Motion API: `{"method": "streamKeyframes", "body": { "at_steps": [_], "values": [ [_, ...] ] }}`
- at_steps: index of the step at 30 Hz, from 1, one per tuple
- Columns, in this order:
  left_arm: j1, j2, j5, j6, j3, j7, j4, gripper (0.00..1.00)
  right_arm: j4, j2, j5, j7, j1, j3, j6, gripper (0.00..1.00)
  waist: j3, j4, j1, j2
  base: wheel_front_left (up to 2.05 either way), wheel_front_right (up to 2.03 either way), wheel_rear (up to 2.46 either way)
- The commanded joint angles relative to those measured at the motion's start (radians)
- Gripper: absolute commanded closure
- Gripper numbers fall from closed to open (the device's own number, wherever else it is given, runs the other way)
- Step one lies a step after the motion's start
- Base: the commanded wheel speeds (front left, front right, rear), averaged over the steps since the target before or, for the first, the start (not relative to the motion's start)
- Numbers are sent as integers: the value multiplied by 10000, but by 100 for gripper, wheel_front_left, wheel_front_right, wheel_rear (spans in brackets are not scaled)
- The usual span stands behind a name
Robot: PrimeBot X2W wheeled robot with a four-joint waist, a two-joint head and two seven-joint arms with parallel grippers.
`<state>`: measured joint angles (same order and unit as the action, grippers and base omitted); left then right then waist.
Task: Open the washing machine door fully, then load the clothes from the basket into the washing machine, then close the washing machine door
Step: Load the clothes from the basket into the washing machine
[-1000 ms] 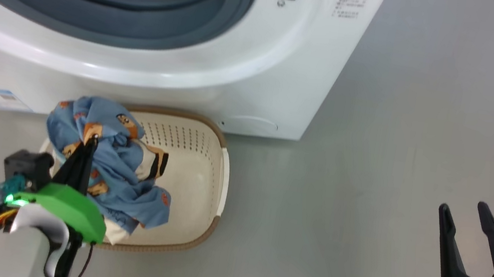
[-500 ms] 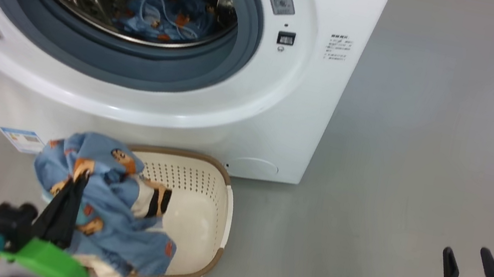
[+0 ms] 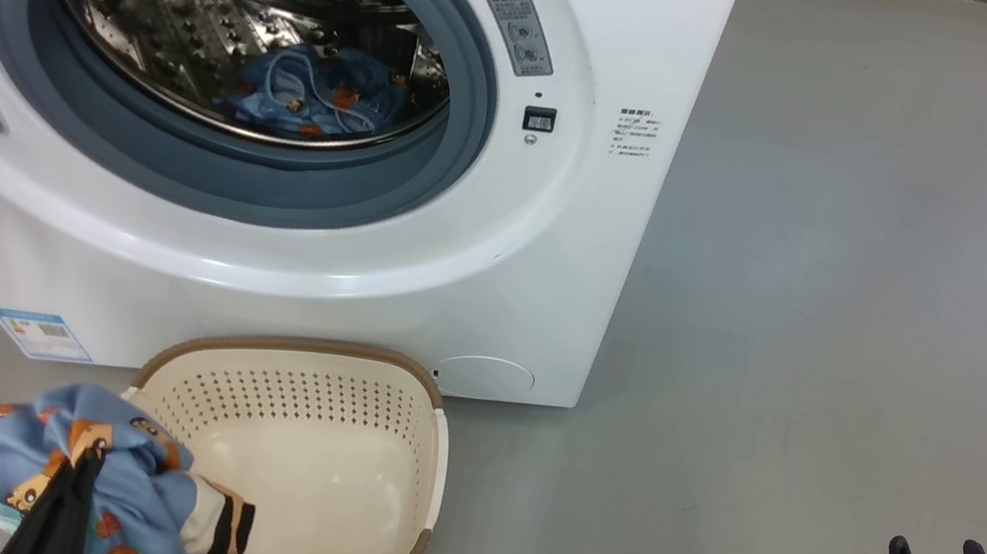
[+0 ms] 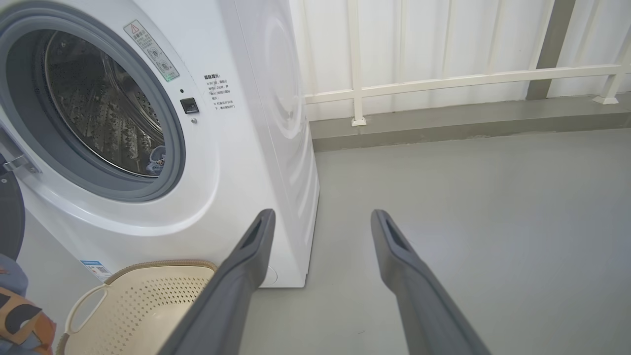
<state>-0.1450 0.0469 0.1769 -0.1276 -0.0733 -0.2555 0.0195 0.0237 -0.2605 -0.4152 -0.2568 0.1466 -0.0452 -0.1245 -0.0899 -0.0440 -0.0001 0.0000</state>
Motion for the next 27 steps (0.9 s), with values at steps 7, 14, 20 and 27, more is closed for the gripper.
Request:
{"method": "streamKeyframes", "body": {
  "at_steps": [7,14,20,27],
  "values": [
    [320,37,394,70,-218,-63,-508,100,-317,-201,40,-49,5,110,-62,0,-234,1,1,0,0,0,0],
    [1541,35,658,50,-180,-63,-363,100,-390,-95,33,-49,-327,153,-62,0,-797,-108,1,0,0,0,0],
    [3542,59,681,2,-381,-63,-209,100,-471,-13,12,-49,-775,190,-62,0,-1577,-259,1,0,0,0,0],
    [6339,644,541,-25,-103,-63,746,100,-500,77,-46,-49,-1414,245,-62,0,-2470,-582,1,0,0,0,0]
  ]
}}
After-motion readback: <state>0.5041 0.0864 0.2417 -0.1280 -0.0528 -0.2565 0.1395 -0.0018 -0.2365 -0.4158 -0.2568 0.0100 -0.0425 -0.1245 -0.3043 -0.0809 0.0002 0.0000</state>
